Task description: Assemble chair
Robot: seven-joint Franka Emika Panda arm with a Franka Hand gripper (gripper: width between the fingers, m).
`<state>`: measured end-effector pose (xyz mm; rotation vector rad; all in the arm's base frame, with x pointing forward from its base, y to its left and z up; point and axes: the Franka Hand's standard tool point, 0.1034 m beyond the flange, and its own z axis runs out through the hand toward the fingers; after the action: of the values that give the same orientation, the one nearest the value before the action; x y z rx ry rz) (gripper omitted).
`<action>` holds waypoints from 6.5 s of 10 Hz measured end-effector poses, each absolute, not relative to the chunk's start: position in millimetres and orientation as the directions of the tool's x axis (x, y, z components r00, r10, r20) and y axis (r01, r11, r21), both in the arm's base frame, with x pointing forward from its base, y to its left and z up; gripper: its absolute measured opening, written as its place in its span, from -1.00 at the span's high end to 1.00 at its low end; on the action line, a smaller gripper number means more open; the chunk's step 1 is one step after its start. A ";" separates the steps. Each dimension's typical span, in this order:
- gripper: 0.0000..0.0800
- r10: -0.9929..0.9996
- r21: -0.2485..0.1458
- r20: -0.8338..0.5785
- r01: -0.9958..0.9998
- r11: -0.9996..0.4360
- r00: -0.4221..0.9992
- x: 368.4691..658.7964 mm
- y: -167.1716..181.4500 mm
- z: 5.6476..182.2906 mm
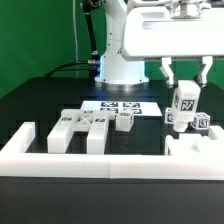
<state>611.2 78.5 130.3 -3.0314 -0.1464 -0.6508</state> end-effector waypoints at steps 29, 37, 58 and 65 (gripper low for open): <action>0.27 0.143 -0.011 0.544 0.178 -0.984 0.827 625.0 128.3 94.4; -0.35 0.159 0.003 0.586 0.194 -0.981 0.795 620.2 127.8 92.1; -0.62 0.251 -0.044 -0.091 0.248 -0.968 0.964 628.3 117.2 96.1; -0.62 0.240 -0.044 -0.089 0.237 -0.971 0.967 644.5 117.9 91.6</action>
Offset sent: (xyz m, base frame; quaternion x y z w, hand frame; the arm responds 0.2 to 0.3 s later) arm 0.0000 0.0000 0.0000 0.0000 0.0000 0.0000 1.0000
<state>644.5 117.9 91.6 -3.0825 -0.3739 0.1454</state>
